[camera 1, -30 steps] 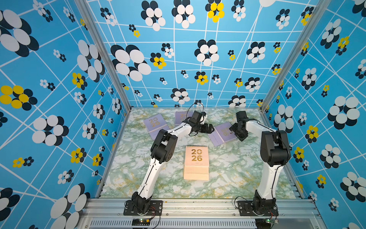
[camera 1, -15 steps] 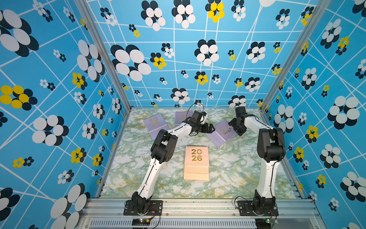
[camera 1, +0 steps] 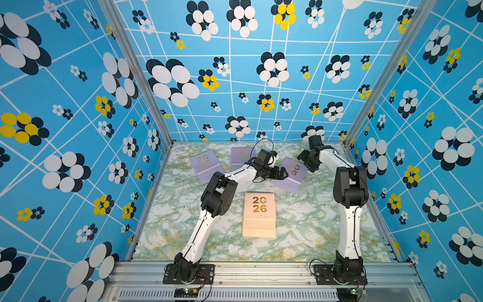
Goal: Stack the calendars
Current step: Adjust the calendar at the center of the board.
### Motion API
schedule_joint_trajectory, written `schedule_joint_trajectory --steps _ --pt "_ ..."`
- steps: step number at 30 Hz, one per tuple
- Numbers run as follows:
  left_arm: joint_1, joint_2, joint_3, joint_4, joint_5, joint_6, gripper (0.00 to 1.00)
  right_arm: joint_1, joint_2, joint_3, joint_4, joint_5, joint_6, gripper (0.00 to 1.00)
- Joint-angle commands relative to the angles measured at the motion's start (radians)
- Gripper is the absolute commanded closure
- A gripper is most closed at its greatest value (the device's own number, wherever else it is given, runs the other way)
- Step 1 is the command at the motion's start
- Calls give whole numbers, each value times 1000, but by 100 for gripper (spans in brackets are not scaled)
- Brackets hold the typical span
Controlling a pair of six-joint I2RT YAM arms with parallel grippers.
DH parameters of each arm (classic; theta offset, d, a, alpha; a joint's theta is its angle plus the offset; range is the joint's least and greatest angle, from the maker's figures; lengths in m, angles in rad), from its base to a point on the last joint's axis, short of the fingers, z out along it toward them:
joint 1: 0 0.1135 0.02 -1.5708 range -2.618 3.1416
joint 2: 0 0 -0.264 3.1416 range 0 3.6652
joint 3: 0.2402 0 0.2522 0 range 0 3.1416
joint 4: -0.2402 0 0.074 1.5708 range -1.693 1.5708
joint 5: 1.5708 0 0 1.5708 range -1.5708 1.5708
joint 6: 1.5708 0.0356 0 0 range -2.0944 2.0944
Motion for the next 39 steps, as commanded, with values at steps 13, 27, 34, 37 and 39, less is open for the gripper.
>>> schedule_joint_trajectory --steps 13,27,34,37,39 --pt "-63 -82 -30 -91 -20 3 0 8 61 183 -188 -69 -169 22" --pt "-34 -18 130 -235 -107 78 1 -10 -115 -65 -172 -102 -242 23" --pt "-33 53 201 -254 -114 70 1 -10 -147 -157 -152 -129 -252 24" --pt "-32 83 231 -263 -116 64 1 -10 -156 -180 -149 -130 -262 25" --pt "-32 97 245 -263 -115 60 1 -10 -157 -189 -152 -139 -271 25"
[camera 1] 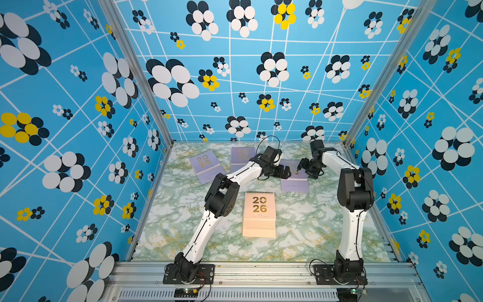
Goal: Stack the calendars
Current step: Adjust the calendar at the center of the board.
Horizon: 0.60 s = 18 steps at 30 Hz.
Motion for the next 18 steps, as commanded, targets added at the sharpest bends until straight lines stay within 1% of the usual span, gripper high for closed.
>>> schedule_joint_trajectory --steps 1,4,6,18 --pt "3 38 41 -39 -10 5 0 -3 -34 -22 -17 -26 -26 25" --pt "5 53 54 -35 -10 -1 0 -3 -33 -35 -19 -34 -30 26" --pt "5 66 65 -35 -5 -8 0 -1 -65 -50 -13 -36 -30 27" --pt "-1 100 82 -11 37 -48 2 15 -76 -81 0 -67 -46 30"
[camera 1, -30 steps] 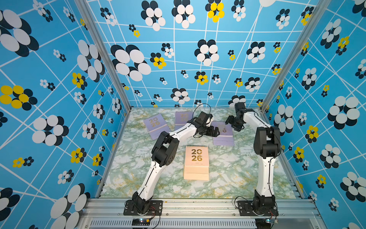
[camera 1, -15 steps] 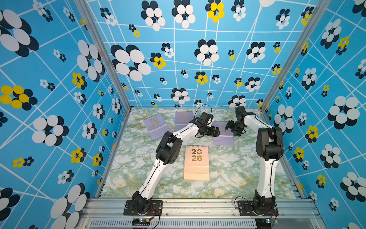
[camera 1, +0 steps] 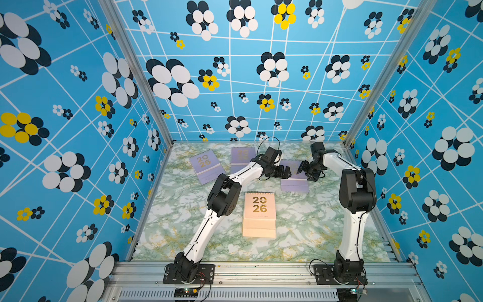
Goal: Stack the calendars
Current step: Adjust the calendar at the center of the board.
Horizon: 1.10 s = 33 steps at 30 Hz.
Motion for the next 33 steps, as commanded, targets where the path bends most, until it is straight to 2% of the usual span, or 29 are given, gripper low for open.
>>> schedule_joint_trajectory --steps 1,8,18,33 --pt "-1 45 18 -11 28 -22 2 16 -39 -16 -7 -25 -20 30" --pt "-20 30 -11 -5 42 -29 3 32 -45 -26 0 -35 -16 32" --pt "-31 -60 -198 98 58 -69 4 42 -81 -69 16 -31 -11 32" --pt "-73 -195 -368 168 63 -104 5 42 -207 -265 67 -12 12 32"
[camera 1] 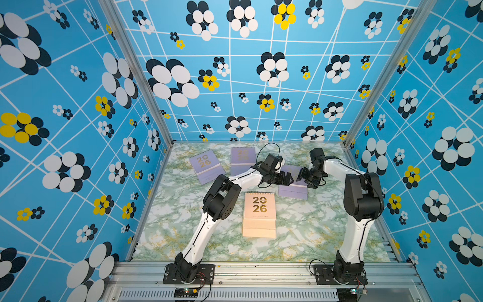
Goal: Stack the calendars
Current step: Adjust the calendar at the center of the board.
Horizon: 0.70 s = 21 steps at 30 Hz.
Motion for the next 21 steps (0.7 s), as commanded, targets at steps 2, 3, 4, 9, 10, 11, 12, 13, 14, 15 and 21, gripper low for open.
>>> schedule_joint_trajectory --steps 2,3,4,9,10,11,12,13,14,15,21 --pt "-26 -49 -59 -39 30 -16 5 10 -65 -45 12 4 16 32" --pt "-26 -55 -67 -39 24 -16 5 10 -74 -55 10 17 19 32" --pt "-26 -59 -71 -43 15 -10 5 10 -81 -62 11 33 23 32" --pt "-21 -60 -53 -86 -14 22 5 -3 -97 -75 19 65 27 31" --pt "-20 -58 -47 -95 -17 27 5 -10 -95 -73 22 67 22 31" --pt "-20 -56 -40 -101 -21 31 5 -15 -91 -70 23 67 17 31" --pt "-17 -54 -33 -108 -24 35 5 -18 -85 -62 22 64 6 31" --pt "-14 -51 -26 -113 -28 39 5 -20 -79 -54 21 61 -3 31" --pt "-12 -48 -18 -120 -30 43 5 -20 -73 -46 20 58 -12 31" --pt "-9 -43 -6 -128 -32 48 5 -20 -66 -36 17 56 -22 31" --pt "3 1 85 -186 -32 79 4 -25 -12 8 13 31 -37 31"
